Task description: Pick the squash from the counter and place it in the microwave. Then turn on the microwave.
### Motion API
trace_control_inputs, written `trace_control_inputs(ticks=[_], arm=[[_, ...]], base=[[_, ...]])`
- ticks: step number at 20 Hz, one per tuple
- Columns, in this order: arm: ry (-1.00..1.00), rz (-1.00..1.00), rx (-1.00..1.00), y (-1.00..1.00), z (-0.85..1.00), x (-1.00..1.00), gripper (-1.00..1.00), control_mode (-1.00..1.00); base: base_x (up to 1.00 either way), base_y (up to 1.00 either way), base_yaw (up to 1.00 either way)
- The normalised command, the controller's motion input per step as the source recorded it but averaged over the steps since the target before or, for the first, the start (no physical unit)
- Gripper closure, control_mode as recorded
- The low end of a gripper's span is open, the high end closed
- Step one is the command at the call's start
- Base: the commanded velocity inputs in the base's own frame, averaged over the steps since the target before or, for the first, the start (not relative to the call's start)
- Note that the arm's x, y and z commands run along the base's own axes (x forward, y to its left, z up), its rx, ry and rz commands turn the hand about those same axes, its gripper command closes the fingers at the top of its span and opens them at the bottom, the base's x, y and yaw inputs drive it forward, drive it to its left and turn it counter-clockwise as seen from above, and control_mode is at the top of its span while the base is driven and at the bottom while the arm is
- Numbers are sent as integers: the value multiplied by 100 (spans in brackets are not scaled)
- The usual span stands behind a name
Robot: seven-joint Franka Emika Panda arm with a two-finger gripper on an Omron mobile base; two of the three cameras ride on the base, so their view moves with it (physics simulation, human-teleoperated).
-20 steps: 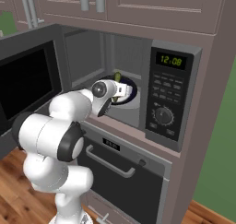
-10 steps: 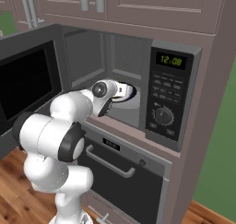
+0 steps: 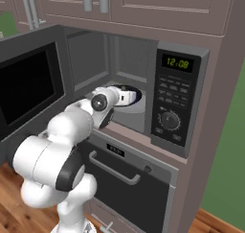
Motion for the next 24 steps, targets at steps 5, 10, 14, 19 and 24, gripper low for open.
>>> trace_control_inputs(ticks=[5,10,14,19,24], arm=[[-10,-3,0,0,44,-46,-100,-100],[-7,-6,0,0,51,-51,-100,-100],[-4,-5,0,0,49,-63,-100,-100],[0,-5,0,0,53,-62,-100,-100],[0,-5,-2,0,55,-54,-100,-100]], base=[[0,0,0],[0,0,0],[0,0,0],[0,0,0],[0,0,0]])
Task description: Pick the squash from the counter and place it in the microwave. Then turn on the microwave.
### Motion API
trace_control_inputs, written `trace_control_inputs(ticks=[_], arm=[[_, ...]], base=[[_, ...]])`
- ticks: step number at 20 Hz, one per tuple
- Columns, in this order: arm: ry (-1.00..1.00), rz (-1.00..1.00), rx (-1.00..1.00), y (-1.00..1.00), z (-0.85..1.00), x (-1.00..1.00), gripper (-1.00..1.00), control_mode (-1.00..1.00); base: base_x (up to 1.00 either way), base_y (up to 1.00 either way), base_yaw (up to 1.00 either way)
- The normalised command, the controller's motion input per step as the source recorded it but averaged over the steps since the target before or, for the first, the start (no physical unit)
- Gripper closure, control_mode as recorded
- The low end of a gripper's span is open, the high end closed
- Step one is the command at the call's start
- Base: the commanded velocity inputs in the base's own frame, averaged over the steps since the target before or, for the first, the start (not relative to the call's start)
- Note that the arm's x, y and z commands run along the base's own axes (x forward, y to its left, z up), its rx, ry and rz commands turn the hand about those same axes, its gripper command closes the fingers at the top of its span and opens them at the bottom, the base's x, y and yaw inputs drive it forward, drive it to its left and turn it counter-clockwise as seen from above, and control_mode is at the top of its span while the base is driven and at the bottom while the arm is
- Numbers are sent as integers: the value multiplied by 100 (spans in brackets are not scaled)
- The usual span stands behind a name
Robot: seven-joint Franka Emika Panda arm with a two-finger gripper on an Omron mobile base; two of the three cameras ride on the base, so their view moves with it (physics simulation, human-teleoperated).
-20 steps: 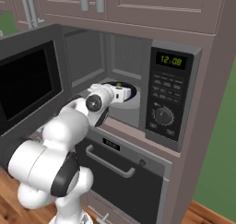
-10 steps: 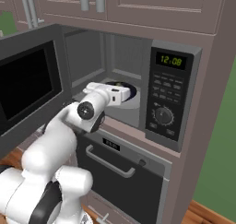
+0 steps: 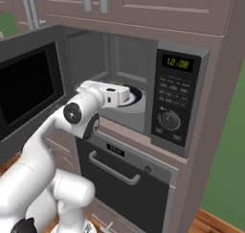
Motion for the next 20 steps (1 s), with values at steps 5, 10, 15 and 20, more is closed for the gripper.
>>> trace_control_inputs(ticks=[5,10,15,20], arm=[[1,-3,-1,0,51,-55,-100,-100],[0,0,0,0,30,-69,-100,-100],[0,0,0,5,20,-78,-100,-100],[0,0,0,21,17,-83,-100,-100]], base=[[0,0,0],[0,0,0],[0,0,0],[0,0,0]])
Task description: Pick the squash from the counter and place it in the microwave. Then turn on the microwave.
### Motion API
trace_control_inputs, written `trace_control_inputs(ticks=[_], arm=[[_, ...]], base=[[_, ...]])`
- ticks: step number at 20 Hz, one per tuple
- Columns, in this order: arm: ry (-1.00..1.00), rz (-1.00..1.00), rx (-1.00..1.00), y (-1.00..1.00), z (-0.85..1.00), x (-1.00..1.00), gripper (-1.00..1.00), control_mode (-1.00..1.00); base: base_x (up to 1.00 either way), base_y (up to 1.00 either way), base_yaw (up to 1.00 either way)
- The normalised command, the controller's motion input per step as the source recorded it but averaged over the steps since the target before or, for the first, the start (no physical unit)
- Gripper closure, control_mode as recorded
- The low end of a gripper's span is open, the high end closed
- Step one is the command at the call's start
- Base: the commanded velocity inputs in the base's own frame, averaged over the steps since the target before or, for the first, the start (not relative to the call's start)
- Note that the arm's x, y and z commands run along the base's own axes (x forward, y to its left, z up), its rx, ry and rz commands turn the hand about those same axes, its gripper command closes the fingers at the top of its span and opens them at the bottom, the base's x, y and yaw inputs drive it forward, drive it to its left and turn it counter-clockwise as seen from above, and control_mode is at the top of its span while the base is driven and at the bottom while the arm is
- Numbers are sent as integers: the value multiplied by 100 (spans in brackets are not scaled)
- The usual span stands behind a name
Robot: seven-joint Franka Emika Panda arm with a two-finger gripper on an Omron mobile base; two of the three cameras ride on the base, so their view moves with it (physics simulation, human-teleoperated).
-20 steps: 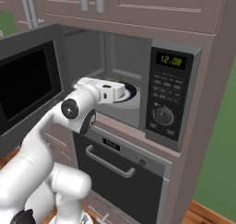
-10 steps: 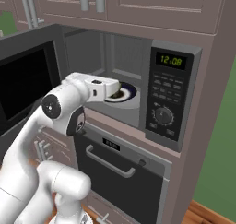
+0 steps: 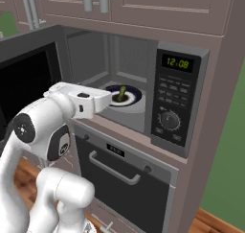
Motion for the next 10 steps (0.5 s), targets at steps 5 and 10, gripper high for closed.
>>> trace_control_inputs(ticks=[5,10], arm=[[0,0,0,24,15,-85,-100,-100],[0,0,0,30,7,-82,-100,-100]], base=[[0,0,0],[0,0,0]])
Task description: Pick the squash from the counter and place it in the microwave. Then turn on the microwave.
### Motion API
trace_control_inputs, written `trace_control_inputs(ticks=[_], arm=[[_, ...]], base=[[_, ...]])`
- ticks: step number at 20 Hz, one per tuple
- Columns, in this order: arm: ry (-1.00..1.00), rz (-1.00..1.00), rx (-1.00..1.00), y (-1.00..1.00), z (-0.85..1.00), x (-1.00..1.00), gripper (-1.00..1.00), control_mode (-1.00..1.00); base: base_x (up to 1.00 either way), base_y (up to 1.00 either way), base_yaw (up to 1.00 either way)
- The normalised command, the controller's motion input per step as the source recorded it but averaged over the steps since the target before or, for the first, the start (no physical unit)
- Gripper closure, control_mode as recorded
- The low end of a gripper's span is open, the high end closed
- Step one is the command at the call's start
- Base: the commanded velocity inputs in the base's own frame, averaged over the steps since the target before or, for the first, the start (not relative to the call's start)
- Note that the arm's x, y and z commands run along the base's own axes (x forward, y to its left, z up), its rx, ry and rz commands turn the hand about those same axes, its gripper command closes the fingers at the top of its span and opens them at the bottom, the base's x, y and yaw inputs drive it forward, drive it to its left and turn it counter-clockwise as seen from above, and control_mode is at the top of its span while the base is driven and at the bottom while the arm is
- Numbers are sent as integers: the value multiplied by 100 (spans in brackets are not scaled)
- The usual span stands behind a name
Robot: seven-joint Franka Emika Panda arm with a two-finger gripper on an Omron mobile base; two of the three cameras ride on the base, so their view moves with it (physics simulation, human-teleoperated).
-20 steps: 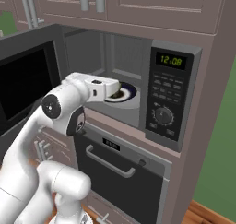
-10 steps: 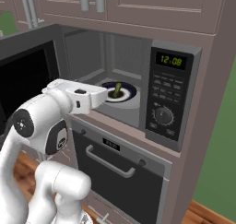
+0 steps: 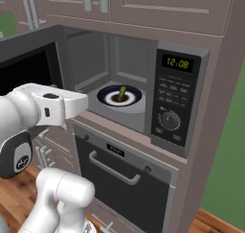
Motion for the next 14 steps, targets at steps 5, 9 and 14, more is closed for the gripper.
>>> trace_control_inputs(ticks=[5,9,14], arm=[[0,0,0,51,0,-73,-100,-100],[0,0,0,54,0,-68,-100,-100],[-1,0,0,43,-1,-51,-100,-100]], base=[[0,0,0],[0,0,0],[0,0,0]])
